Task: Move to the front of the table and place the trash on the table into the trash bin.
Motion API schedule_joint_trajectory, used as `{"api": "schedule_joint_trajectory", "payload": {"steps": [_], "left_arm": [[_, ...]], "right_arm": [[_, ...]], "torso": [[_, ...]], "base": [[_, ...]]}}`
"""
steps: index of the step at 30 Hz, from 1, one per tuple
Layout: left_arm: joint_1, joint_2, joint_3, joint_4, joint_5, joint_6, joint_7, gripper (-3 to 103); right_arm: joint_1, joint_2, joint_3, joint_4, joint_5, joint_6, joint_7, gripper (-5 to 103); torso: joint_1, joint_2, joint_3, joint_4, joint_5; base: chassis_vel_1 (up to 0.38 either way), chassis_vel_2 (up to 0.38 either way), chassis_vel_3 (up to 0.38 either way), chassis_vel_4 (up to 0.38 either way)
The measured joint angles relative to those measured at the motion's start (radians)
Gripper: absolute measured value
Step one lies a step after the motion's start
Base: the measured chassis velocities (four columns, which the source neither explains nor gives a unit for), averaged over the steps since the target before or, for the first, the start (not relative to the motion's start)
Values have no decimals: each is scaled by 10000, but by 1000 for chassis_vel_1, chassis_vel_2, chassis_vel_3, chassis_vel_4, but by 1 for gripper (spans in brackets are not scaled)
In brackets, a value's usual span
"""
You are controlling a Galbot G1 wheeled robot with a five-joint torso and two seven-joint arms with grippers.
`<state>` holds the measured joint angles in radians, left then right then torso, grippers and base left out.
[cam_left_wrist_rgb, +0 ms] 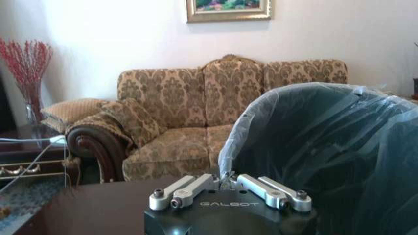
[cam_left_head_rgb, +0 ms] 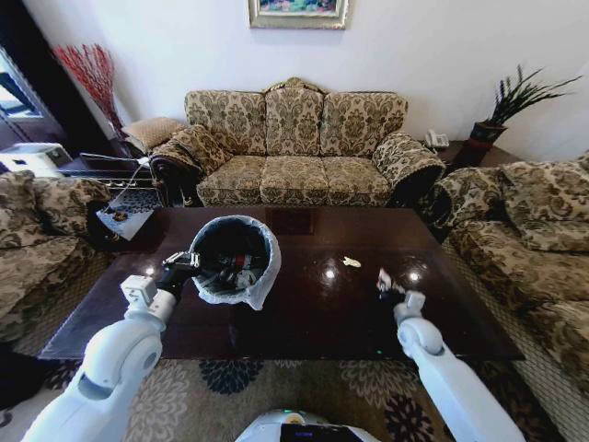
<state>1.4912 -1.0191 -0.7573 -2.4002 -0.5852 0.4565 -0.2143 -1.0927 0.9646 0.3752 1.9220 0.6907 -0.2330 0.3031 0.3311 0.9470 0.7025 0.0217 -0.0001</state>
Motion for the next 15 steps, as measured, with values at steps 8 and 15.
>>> {"api": "schedule_joint_trajectory", "payload": {"steps": [8, 15], "left_arm": [[-490, 435, 595, 314, -30, 96, 215, 2], [-445, 521, 527, 466, -88, 27, 376, 2]], "right_arm": [[2885, -2220, -1568, 2512, 3127, -1036, -410, 12], [8356, -2029, -5947, 2585, 5969, -1388, -384, 12]], "torso": [[1, 0, 0, -7, -4], [0, 0, 0, 10, -4]], "base": [[0, 0, 0, 0], [0, 0, 0, 0]]}}
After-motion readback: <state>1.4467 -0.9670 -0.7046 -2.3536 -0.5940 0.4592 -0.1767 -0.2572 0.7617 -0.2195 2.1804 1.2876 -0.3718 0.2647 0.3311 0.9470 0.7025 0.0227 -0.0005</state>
